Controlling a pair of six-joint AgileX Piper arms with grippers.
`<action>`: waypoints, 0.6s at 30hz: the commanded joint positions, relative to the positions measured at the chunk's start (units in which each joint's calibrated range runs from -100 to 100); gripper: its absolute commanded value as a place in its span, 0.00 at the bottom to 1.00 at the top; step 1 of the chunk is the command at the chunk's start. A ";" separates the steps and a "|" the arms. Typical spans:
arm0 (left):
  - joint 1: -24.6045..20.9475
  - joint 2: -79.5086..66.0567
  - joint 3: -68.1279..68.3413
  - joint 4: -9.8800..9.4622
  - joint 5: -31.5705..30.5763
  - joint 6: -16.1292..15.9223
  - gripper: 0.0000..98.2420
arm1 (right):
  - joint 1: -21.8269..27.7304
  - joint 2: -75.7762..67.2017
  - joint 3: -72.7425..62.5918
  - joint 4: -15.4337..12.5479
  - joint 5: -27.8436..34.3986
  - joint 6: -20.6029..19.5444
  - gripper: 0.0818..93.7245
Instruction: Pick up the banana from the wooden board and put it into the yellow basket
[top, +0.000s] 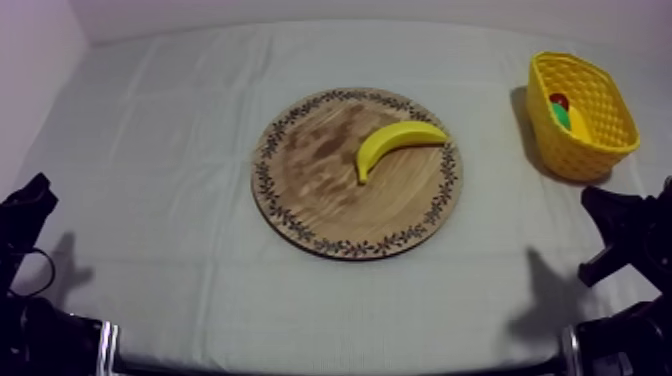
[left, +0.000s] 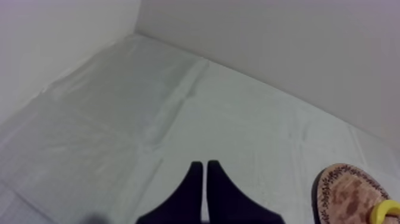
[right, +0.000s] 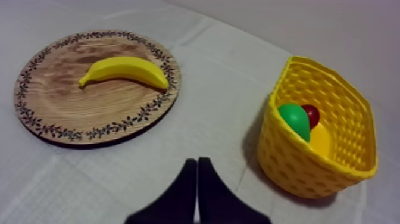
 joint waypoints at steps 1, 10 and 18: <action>0.01 0.00 -0.01 -0.01 0.00 -0.01 0.00 | 0.03 -0.02 0.05 -0.02 0.02 -0.01 0.01; 0.01 0.00 -0.01 -0.01 0.00 -0.01 0.00 | 0.03 -0.02 0.05 -0.02 0.02 -0.01 0.01; 0.01 0.00 -0.01 -0.01 0.00 -0.01 0.00 | -1.56 -0.02 0.05 -0.02 0.02 0.08 0.01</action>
